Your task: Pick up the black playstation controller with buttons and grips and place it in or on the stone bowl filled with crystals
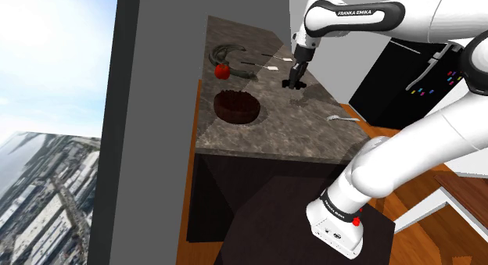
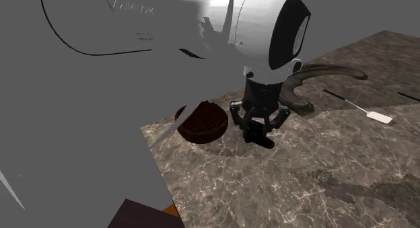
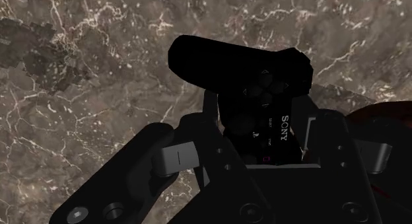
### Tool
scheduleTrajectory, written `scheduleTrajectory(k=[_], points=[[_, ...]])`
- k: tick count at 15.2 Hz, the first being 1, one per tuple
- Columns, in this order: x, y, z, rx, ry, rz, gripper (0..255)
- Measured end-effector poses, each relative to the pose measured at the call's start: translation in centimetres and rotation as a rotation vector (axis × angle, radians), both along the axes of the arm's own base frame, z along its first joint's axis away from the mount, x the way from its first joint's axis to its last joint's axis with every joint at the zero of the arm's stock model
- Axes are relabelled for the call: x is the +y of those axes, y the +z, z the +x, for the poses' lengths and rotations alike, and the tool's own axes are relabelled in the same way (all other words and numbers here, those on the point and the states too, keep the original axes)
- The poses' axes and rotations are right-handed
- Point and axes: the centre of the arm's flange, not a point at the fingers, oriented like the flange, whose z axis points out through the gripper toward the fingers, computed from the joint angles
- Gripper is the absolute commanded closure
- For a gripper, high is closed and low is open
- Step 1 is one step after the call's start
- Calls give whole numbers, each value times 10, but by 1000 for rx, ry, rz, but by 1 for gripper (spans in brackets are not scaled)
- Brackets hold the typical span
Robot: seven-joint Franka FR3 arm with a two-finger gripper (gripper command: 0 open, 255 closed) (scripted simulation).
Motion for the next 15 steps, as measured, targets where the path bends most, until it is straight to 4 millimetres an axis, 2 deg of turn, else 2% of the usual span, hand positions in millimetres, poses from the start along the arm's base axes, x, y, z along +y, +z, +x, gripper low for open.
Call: scheduleTrajectory(k=[15], points=[[169,-4,95,1,0,0,255]])
